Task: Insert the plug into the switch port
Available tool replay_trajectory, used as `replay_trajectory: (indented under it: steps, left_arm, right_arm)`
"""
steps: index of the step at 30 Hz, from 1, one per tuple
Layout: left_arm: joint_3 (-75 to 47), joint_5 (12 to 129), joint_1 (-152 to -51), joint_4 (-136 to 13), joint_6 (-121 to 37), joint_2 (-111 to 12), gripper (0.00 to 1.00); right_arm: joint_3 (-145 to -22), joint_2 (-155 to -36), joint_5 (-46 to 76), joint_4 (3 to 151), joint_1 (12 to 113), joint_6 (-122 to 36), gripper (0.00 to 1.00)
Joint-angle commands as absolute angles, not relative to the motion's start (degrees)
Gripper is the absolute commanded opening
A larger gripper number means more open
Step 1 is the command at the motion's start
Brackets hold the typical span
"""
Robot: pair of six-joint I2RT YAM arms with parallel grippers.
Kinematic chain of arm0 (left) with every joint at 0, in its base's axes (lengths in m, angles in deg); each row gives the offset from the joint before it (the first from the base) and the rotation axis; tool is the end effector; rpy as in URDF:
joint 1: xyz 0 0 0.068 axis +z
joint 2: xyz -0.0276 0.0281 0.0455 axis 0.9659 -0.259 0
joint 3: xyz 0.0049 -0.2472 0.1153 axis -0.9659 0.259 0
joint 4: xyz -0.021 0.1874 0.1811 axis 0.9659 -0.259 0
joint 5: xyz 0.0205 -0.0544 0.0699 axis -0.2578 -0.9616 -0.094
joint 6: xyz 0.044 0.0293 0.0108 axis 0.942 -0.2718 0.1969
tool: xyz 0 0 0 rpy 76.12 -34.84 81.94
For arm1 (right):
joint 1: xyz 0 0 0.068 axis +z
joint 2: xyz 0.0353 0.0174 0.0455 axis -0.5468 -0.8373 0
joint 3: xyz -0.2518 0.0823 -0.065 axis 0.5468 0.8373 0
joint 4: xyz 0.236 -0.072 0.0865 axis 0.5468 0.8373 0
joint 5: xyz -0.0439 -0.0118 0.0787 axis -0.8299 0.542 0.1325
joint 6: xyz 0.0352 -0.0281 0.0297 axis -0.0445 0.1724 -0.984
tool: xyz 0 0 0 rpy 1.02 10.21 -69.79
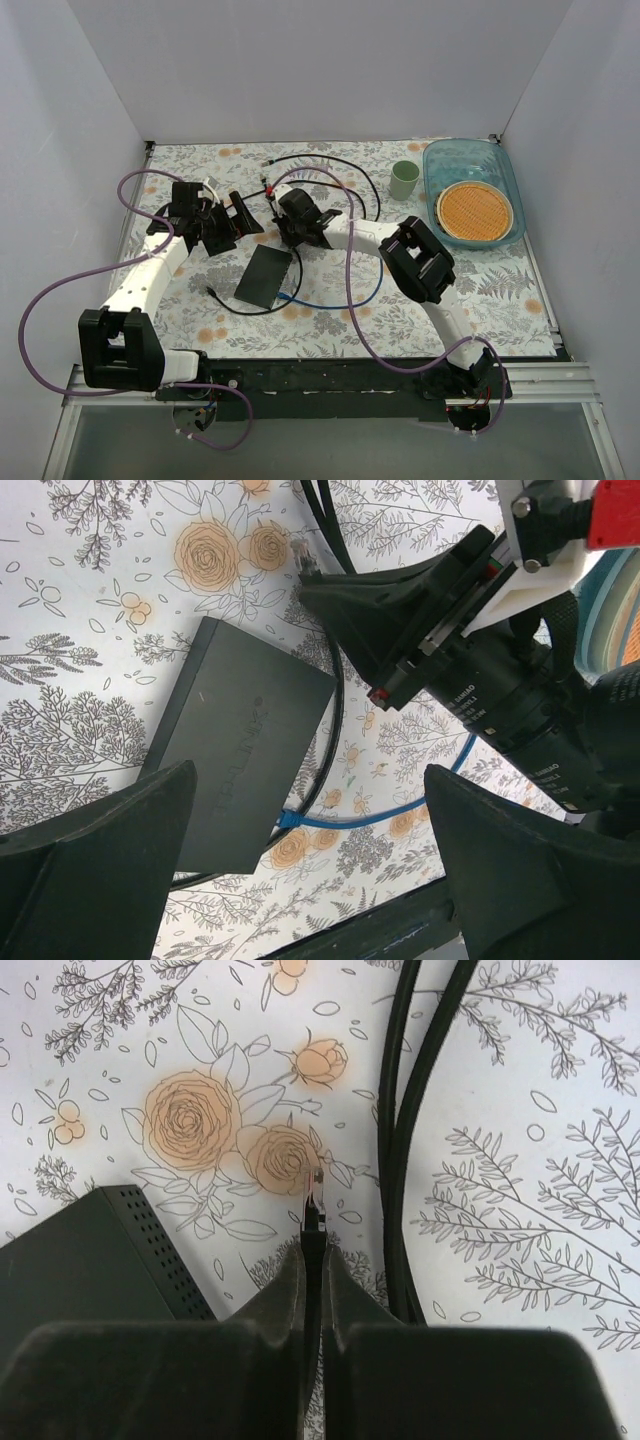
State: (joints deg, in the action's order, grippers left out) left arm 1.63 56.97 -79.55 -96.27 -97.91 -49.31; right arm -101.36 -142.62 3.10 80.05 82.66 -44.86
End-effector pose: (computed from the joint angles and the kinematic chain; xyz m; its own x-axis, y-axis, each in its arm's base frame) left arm 0.2681 -0.0345 0.2623 -0.5751 -0.8174 0.0342 -0.6114 0.4016 -0.6818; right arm 0.3292 0.3820 0.1604 -0.5117 -0.3700 -0.7754 -0.6565 0.7506 0.0750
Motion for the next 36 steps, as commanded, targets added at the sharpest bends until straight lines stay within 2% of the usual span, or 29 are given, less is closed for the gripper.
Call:
replay_trajectory:
  steps: [1,5,15,27,31,36]
  left_arm:
    - [2.4,57.2,-79.2,-97.0,-97.3,-46.4,0.98]
    - [2.7,57.5,-79.2,-97.0,-97.4,-45.9,0.98]
    - [4.4,56.9,-79.2,-95.9,-98.2,-45.3,0.98]
    - [4.6,56.8,-79.2,-95.7,-98.7,-44.5,0.98]
    - [4.9,56.7,-79.3,-95.2,-99.0,-44.3,0.98]
    - [5.4,53.2,-79.3,-92.6,-99.1,-43.3,0.98]
  right_arm:
    - [-103.7,-144.9,-3.4,84.3,84.2,-43.8,0.01]
    - [-100.4,-138.1,-9.8,84.3,84.0,-41.9,0.01]
    - [-91.0,-106.4,-23.3,81.9,79.5,-36.5,0.01]
    - [-85.5,-84.6,-37.0,70.0,79.4,-22.6,0.01]
    - [-83.6,-81.1,-37.1,64.6,79.4,-17.5,0.01]
    - [-83.4,-81.6,-26.7,70.6,79.5,-19.4,0.01]
